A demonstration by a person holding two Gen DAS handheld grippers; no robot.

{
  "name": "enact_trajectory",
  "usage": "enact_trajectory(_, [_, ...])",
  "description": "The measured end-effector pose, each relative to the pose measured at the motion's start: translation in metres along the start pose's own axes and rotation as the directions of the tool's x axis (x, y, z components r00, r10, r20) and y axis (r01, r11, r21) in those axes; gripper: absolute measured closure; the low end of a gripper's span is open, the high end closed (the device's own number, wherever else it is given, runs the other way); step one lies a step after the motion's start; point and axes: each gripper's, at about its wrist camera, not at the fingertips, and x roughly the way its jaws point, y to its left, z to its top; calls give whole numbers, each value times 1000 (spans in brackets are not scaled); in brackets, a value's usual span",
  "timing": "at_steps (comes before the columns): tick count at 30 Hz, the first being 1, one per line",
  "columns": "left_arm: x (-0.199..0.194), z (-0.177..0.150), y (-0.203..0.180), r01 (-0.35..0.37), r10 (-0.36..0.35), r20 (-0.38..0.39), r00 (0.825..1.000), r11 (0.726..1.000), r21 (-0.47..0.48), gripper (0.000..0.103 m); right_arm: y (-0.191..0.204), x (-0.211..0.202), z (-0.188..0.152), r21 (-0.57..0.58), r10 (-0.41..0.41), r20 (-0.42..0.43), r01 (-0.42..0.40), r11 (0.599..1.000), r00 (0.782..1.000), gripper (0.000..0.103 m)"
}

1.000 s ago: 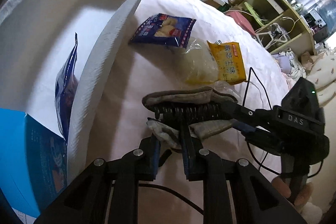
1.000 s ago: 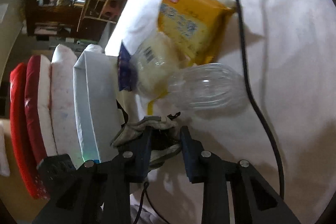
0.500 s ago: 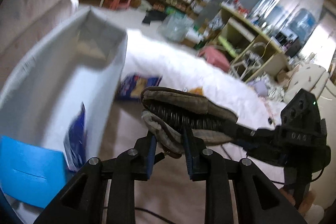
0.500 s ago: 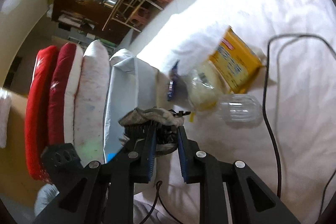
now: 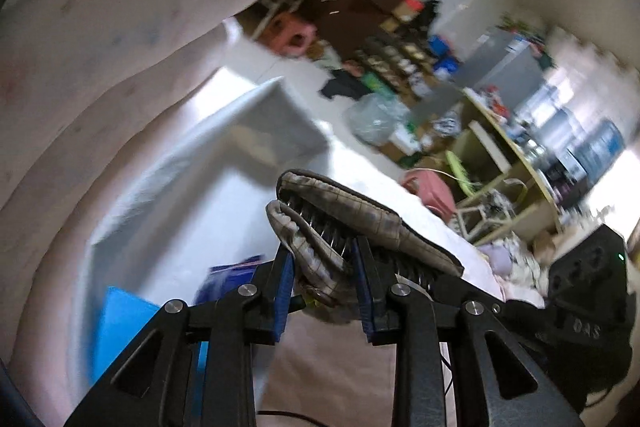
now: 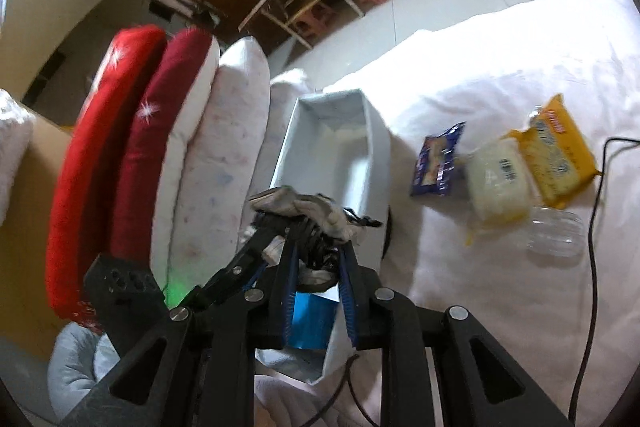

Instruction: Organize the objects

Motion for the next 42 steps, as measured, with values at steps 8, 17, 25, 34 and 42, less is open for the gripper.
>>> enact_trajectory(8, [-1,3,20,-272,272,23,962,962,-14,76,30,56,-5,-50,-71,-95,67,997,993,82])
enact_trajectory(17, [16,1,32,-384,382,-71,921,923,-19,76,42,73,-1,-35,-57,-97,54,998,994,82])
enact_trajectory(25, [16,0,40,-439,435,-101,895,898,-15,88,36,112,-10,34,9,-192,-2,999,981,82])
enact_trajectory(34, [4,0,35,-353,350,-61,935,935,-45,89,10,109,-11,209,191,-176,-153,966,966,81])
enact_trajectory(42, [-20,5,23,-265,268,81,960,963,-39,89,5,95,-10,270,333,-120,-292,918,935,81])
